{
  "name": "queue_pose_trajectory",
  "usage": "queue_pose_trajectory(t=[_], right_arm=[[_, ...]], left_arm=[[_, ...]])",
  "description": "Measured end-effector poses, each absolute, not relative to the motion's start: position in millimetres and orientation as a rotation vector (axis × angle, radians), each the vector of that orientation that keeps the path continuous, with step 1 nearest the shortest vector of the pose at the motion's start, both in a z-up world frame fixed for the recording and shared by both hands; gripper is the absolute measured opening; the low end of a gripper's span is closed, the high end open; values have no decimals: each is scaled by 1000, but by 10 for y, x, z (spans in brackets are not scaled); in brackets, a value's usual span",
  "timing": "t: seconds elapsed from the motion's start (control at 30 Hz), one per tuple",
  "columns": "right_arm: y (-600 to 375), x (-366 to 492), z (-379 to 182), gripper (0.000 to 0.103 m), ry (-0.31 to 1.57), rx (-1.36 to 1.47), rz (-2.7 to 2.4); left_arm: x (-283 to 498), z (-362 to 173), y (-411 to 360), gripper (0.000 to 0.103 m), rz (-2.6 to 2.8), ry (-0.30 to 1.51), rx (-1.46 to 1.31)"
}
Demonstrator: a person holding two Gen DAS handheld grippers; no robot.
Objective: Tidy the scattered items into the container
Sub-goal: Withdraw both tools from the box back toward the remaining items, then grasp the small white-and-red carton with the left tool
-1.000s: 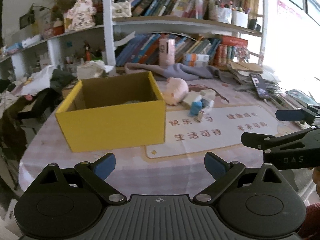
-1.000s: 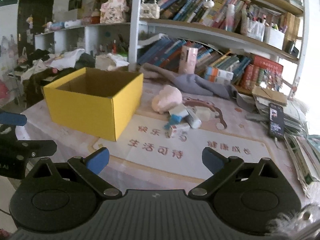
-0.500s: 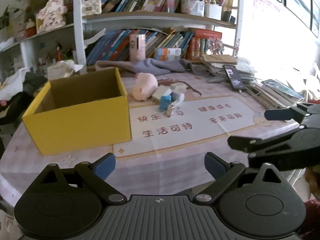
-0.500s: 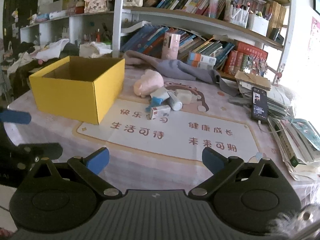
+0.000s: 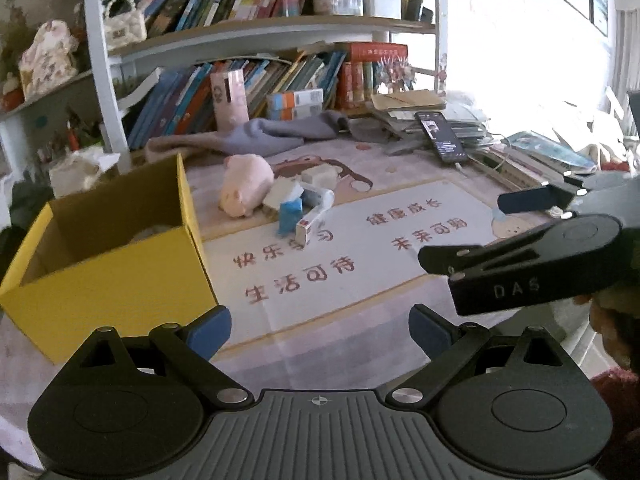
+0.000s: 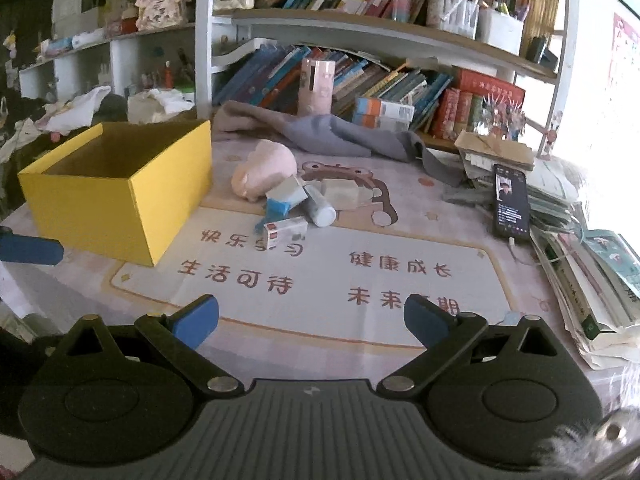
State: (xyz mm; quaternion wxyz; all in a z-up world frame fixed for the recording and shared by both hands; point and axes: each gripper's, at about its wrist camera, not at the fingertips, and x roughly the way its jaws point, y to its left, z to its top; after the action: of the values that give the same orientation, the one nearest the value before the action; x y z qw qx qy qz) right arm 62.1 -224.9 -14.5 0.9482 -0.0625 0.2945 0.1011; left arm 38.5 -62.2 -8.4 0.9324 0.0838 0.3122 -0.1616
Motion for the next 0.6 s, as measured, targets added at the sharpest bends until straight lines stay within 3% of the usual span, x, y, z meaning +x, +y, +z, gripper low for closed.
queue_pose_trajectory(t=[0.6], right_arm=[[-2149, 573, -60, 100, 564, -124, 172]], left_arm=[[296, -82, -472, 97, -373, 626, 161]])
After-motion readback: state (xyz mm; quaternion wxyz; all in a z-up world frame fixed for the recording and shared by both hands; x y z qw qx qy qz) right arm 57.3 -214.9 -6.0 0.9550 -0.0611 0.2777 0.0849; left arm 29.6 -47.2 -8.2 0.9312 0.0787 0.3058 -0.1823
